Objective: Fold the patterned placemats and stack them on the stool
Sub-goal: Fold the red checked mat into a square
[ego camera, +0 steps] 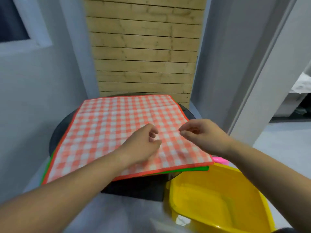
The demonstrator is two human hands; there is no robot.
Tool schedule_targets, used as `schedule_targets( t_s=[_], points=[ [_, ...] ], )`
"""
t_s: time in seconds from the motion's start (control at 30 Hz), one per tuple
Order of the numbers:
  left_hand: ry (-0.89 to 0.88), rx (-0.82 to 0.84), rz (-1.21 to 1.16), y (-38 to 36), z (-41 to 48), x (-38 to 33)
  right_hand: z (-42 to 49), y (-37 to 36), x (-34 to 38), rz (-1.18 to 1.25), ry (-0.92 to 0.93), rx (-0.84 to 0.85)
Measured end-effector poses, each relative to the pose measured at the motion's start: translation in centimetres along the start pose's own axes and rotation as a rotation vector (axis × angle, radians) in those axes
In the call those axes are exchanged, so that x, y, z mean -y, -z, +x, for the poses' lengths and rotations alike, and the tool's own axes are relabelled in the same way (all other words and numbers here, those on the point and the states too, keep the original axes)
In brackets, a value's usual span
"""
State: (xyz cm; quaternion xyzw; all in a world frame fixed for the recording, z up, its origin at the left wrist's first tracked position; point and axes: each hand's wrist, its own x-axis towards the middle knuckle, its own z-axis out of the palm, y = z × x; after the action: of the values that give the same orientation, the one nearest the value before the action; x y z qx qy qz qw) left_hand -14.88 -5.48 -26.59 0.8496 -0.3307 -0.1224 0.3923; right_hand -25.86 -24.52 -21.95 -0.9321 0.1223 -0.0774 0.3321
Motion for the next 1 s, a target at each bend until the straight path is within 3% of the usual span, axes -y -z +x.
schedule_targets(
  t_s=[0.1, 0.17, 0.3, 0.7, 1.0],
  points=[
    [-0.012, 0.11, 0.374, 3.6, -3.0, 4.0, 0.3, -4.1, 2.1, -0.071, 0.136, 0.151],
    [-0.039, 0.2, 0.48, 5.2, -4.7, 5.6, 0.4, -6.7, 2.9, -0.129, 0.213, 0.221],
    [-0.076, 0.306, 0.443, 6.4, -6.5, 7.4, 0.6, -9.8, 2.8, -0.21, 0.34, 0.287],
    [-0.174, 0.19, 0.32, 6.6, -7.7, 9.2, 1.0, -10.8, 2.2, -0.241, 0.365, 0.346],
    [-0.145, 0.125, 0.274, 6.7, -8.2, 9.1, 0.4, -10.8, 2.7, -0.137, 0.335, 0.295]
  ],
)
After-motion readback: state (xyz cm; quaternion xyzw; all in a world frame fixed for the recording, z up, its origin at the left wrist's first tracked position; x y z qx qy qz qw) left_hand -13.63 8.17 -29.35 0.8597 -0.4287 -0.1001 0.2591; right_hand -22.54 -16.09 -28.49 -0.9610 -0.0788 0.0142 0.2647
